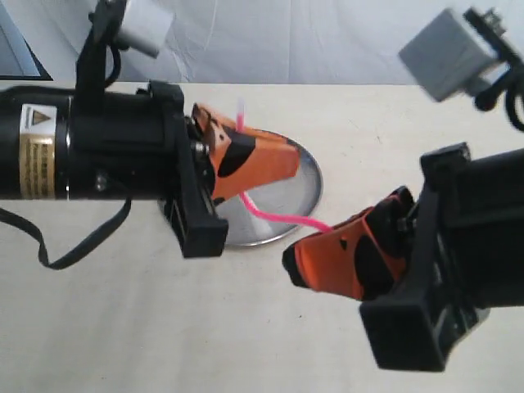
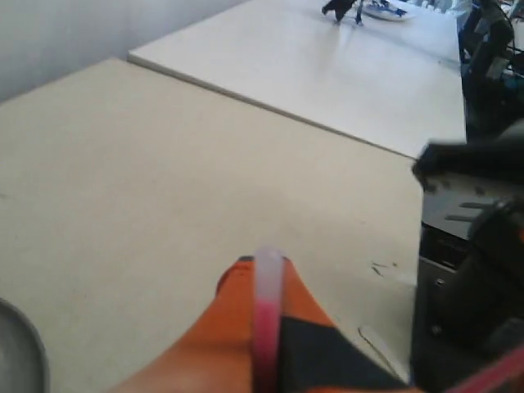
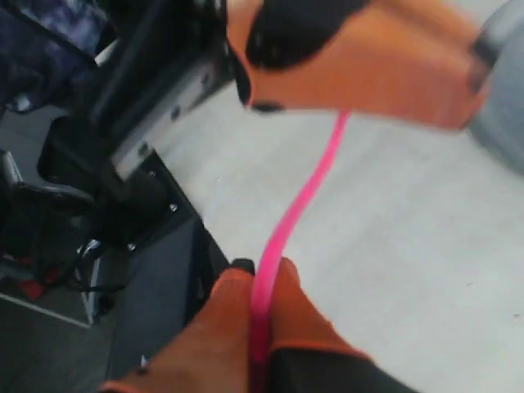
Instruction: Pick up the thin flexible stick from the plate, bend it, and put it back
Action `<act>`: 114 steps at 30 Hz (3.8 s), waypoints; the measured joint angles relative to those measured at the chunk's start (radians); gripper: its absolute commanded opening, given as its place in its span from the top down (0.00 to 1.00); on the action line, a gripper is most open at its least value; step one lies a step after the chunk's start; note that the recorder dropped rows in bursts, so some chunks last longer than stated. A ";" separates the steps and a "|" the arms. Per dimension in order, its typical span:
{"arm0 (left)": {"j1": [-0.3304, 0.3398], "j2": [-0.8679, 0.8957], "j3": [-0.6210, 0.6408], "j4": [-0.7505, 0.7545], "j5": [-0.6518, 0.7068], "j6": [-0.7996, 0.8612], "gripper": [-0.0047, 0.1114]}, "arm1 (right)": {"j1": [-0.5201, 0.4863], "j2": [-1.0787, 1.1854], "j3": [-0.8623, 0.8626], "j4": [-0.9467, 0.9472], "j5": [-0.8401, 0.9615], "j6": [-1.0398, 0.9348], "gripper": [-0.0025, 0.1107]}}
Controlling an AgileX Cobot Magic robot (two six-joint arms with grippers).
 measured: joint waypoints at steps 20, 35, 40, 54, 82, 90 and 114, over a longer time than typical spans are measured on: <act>-0.002 -0.044 -0.039 -0.186 -0.029 0.175 0.96 | 0.000 0.086 0.005 -0.026 0.066 0.041 0.99; -0.002 0.022 0.063 0.064 -0.127 -0.124 0.96 | 0.002 0.018 -0.035 -0.147 0.002 0.064 0.99; -0.002 -0.025 -0.012 -0.068 -0.105 0.035 0.96 | 0.000 0.087 -0.001 -0.363 0.104 0.252 0.99; -0.002 -0.013 -0.018 -0.010 0.081 0.110 0.96 | 0.000 0.106 0.020 -0.028 -0.006 -0.022 0.99; 0.002 0.023 0.048 -0.140 0.010 0.259 0.96 | 0.003 0.055 0.059 0.117 -0.224 -0.167 0.99; 0.002 0.018 0.014 -0.173 0.019 0.307 0.93 | 0.003 0.087 0.055 -0.177 -0.139 0.081 0.99; -0.001 -0.084 -0.131 0.212 0.291 0.000 0.49 | 0.000 0.329 0.051 -0.278 -0.354 0.112 0.99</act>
